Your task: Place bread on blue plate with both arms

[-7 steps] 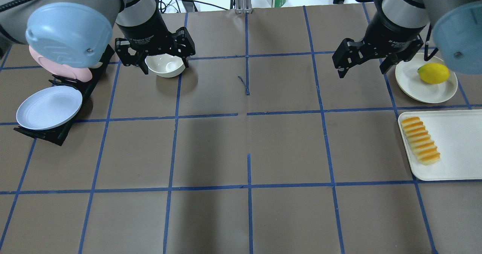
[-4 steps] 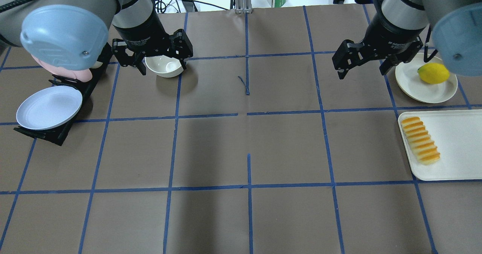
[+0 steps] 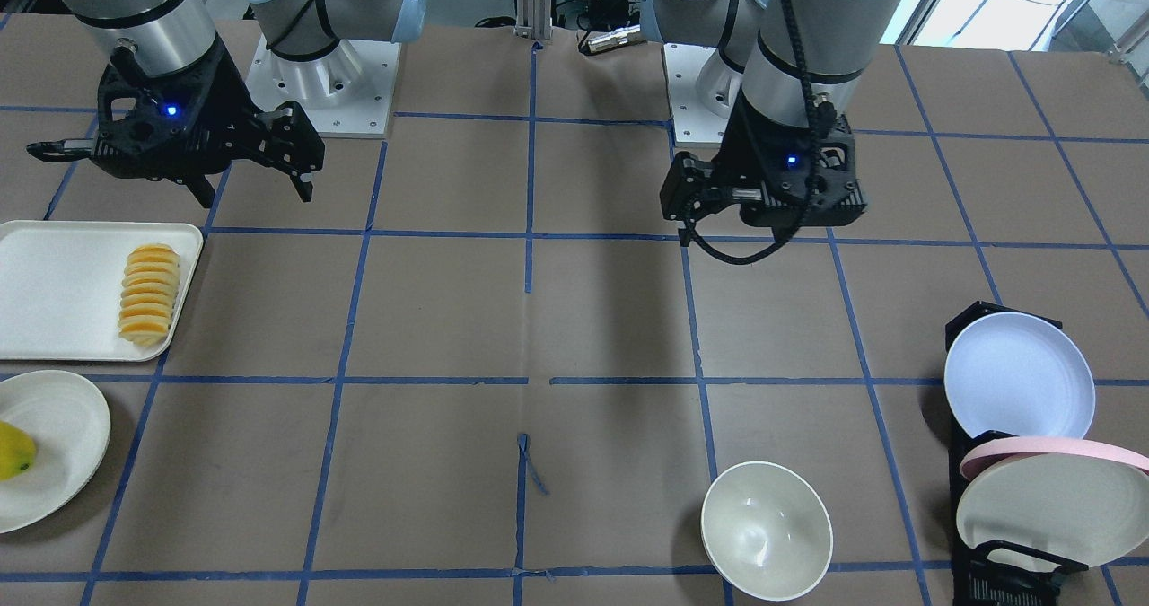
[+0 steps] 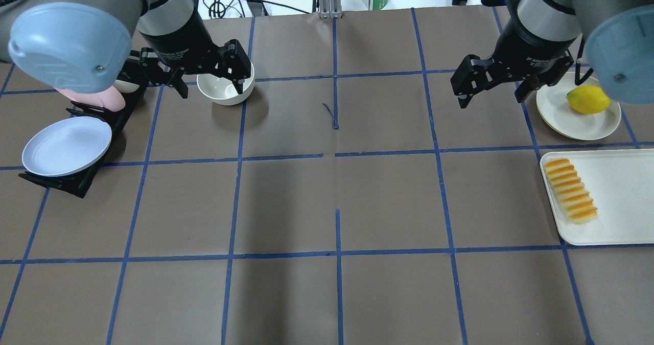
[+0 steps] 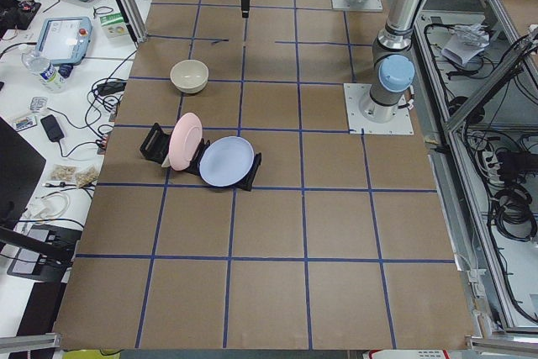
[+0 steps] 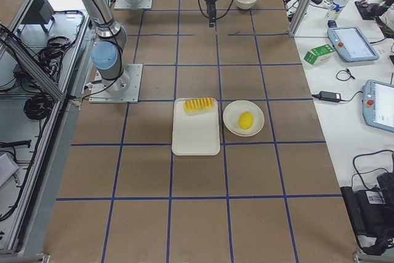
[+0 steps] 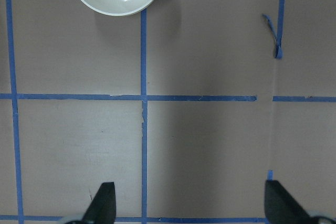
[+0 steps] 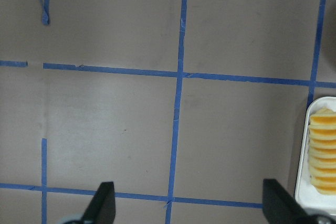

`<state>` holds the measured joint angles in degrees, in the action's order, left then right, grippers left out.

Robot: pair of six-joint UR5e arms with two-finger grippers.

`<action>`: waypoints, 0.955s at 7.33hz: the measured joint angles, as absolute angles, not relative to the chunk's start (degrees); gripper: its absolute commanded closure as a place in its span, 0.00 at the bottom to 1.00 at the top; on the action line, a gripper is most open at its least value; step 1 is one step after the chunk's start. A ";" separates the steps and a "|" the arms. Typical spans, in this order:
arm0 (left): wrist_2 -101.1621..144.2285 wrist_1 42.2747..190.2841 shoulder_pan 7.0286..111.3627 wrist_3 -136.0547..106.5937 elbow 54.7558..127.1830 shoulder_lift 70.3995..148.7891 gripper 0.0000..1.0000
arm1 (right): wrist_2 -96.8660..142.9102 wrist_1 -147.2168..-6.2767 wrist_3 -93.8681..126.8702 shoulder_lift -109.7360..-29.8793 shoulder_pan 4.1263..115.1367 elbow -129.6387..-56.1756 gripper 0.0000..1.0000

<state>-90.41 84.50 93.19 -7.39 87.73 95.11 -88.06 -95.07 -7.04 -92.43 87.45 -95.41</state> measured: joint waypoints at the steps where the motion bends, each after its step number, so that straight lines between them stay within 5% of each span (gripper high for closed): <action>1: -90.44 85.22 88.90 -7.25 87.75 94.52 0.00 | -88.11 -95.03 -7.16 -92.44 87.45 -95.43 0.00; 7: -90.02 83.44 52.98 5.19 91.76 97.46 0.00 | -90.16 -94.86 -8.88 -92.37 85.45 -97.90 0.00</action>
